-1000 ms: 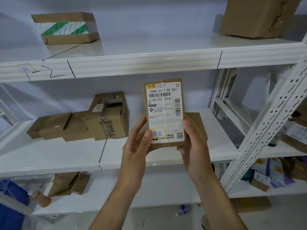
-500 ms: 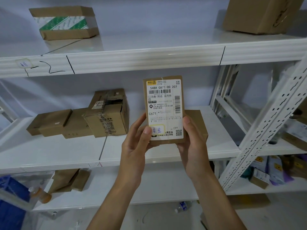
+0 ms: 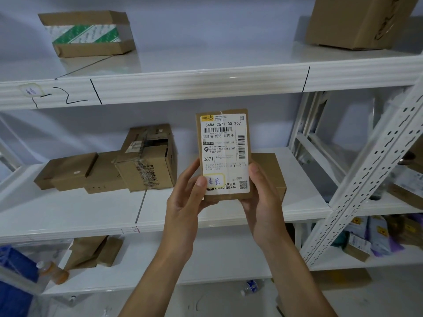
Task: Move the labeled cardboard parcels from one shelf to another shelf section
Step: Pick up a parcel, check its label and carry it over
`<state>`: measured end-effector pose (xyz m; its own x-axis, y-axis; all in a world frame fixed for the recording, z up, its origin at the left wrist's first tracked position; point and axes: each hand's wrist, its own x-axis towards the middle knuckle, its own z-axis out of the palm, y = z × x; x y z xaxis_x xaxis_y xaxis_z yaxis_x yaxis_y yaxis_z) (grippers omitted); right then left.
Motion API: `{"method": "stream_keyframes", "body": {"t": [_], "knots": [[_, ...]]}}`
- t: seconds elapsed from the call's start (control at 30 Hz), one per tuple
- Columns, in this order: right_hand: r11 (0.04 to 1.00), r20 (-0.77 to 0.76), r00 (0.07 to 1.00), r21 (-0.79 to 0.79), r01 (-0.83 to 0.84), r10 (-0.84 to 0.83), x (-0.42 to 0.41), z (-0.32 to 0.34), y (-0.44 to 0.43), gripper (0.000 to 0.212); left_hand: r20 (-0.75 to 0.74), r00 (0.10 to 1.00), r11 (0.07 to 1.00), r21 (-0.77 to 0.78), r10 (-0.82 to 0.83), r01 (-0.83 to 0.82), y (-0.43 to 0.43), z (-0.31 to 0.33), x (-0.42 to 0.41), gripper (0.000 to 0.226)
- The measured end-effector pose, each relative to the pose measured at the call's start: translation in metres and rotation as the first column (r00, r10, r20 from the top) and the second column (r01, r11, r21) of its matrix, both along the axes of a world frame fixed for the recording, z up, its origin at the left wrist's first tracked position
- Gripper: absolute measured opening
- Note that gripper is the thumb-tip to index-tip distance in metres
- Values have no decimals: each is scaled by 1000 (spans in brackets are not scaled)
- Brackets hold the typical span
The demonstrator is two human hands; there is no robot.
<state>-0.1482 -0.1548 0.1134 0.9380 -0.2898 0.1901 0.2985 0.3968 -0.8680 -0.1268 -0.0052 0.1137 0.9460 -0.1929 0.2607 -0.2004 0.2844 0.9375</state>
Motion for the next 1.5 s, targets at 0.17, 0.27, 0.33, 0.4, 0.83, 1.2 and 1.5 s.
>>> {"method": "stream_keyframes", "body": {"t": [0.17,0.27,0.33,0.4,0.83,1.2,1.5], "knots": [[999,-29,999,20,-27,27,13,-12,-3,52,-53,998,999,31,-27,28,0,-9,12,35],[999,-88,996,17,-31,32,24,-21,-4,47,-103,994,998,52,-29,35,0,-17,21,39],[999,-128,991,4,-47,47,32,-25,-5,42,-135,990,998,59,-27,35,-1,-23,29,49],[998,-176,983,-9,-58,55,40,-30,-7,38,-162,986,996,81,-26,39,-1,-28,38,49],[995,-361,928,67,-74,93,79,-49,-21,22,-260,966,980,195,5,47,-9,-33,77,44],[978,-317,926,24,-207,204,85,-49,-27,24,-226,970,970,242,93,-37,0,-32,68,35],[939,-302,896,-8,-344,325,82,-46,11,31,-237,947,965,195,219,-175,39,-36,43,35]]}}
